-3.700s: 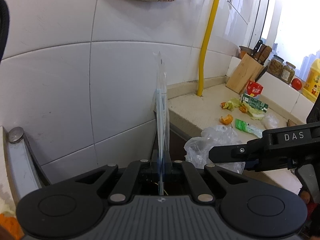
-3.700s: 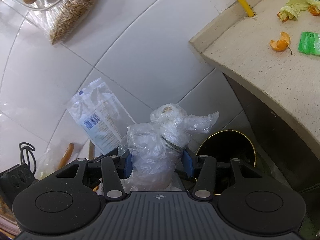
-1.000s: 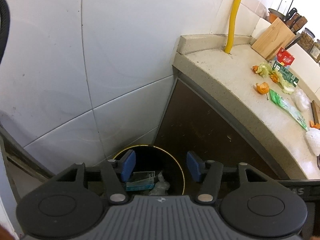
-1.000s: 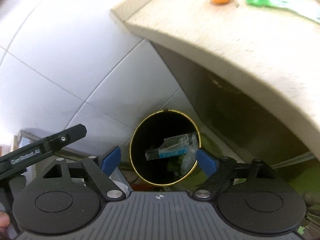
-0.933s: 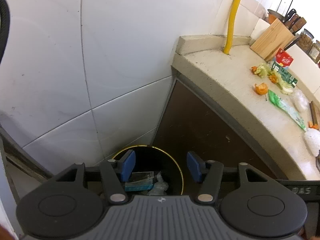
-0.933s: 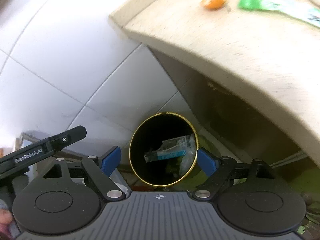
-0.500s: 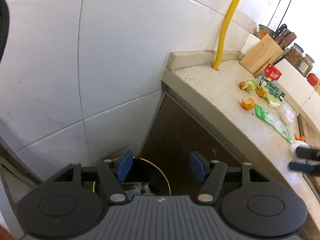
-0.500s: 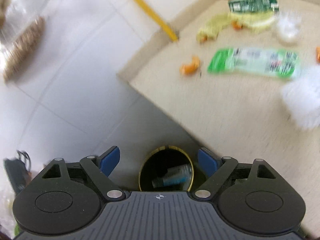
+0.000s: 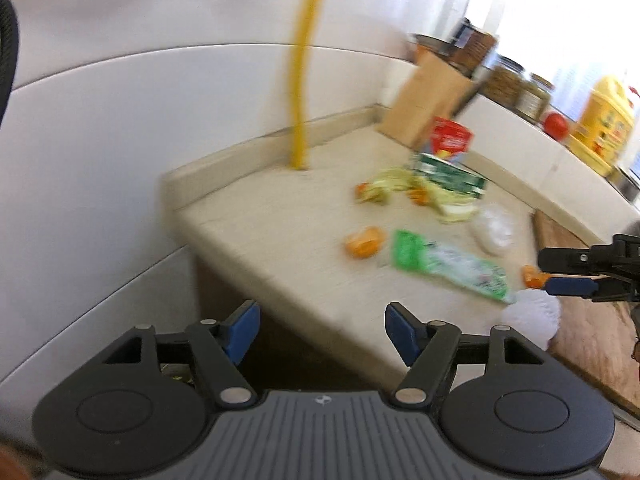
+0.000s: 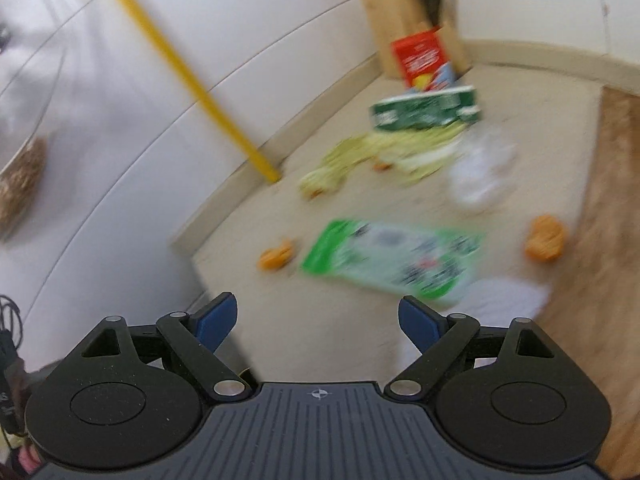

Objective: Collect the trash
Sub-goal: 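Raise both tools out of the bin back over the counter, then close the left gripper on the orange peel while the right grips a clear plastic bag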

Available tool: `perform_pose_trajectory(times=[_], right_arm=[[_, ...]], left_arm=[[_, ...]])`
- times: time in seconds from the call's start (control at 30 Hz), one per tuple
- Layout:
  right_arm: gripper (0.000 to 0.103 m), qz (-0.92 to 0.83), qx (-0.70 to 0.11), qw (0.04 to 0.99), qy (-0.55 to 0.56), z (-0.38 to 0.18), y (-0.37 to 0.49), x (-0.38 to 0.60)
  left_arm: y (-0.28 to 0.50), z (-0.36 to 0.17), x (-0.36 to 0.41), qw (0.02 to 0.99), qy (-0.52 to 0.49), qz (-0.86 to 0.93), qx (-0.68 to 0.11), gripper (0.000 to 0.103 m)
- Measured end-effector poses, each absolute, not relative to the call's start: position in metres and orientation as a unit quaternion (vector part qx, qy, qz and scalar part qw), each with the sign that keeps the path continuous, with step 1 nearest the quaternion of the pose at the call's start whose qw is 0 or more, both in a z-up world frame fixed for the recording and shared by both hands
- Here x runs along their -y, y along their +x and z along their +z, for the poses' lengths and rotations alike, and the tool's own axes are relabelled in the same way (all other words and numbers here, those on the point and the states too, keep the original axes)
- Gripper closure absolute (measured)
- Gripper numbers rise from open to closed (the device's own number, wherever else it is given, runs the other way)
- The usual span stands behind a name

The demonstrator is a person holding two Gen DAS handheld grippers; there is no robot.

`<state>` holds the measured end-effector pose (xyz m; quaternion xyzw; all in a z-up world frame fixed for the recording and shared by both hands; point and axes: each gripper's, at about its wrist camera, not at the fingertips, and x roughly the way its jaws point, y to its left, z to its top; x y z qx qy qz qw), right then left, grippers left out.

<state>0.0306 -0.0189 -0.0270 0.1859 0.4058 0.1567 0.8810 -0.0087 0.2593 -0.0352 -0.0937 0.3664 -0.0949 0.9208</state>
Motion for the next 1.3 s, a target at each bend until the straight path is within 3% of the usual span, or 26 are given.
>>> perform_pose_trajectory(times=[0.37,1.1,1.2,1.3], right_arm=[[0.011,0.120,-0.398,0.894,0.170,-0.034,0.073,0.093],[0.010,0.147,-0.417,0.893,0.088,-0.083,0.165,0.093],[0.017,0.149,-0.419,0.892,0.083,-0.087,0.166,0.089],[0.030,0.144,-0.423,0.891,0.083,-0.089,0.168,0.089]], left_arm=[[0.068,-0.048,-0.174,0.926,-0.021,-0.112,-0.360,0.036],[0.110,-0.093,-0.152,0.927,0.009,-0.039,-0.373,0.036],[0.110,-0.094,-0.153,0.930,0.005,-0.039,-0.366,0.042],[0.112,-0.094,-0.155,0.931,0.001,-0.037,-0.364,0.050]])
